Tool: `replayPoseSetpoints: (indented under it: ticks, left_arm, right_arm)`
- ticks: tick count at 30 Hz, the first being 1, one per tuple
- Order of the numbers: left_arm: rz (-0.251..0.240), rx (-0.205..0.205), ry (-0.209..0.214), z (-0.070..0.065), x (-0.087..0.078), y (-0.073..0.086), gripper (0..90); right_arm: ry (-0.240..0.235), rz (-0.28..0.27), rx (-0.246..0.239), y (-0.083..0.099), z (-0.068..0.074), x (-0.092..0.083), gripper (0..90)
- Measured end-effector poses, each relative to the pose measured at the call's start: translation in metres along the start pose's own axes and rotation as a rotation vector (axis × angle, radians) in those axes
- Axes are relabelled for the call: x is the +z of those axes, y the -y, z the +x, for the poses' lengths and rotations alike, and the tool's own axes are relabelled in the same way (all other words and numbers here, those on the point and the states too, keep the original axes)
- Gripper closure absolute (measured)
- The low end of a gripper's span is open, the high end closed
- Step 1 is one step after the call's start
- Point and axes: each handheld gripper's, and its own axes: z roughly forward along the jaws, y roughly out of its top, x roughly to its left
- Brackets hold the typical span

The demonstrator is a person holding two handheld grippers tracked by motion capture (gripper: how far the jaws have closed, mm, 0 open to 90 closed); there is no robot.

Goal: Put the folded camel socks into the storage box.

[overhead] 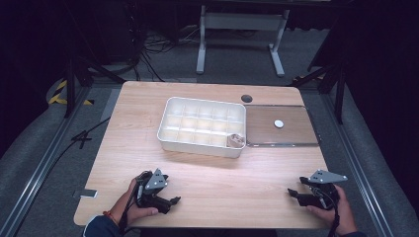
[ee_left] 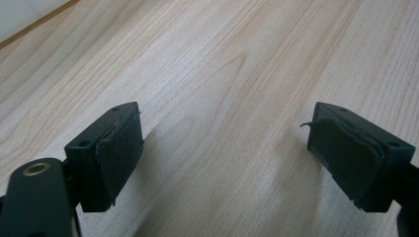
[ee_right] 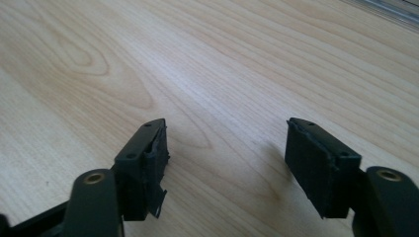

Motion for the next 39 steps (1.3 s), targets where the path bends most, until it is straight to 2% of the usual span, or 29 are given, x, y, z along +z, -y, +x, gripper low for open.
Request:
replayPoseSetpoints:
  ticks: [1,5,39]
  left_arm:
    - [0.000,0.000,0.000,0.0000,0.0000,0.0000,14.1]
    - [0.000,0.001,0.001,0.0001,0.0002,-0.0002,14.0]
    - [0.007,0.004,0.004,0.0003,0.0016,-0.0019,12.9]
  right_arm:
    - [-0.007,-0.023,0.019,0.0033,-0.0013,0.0004,30.9]
    - [-0.007,-0.080,0.019,0.0112,-0.0012,0.0007,29.2]
    - [0.006,-0.082,0.036,0.0108,-0.0017,0.0011,28.3]
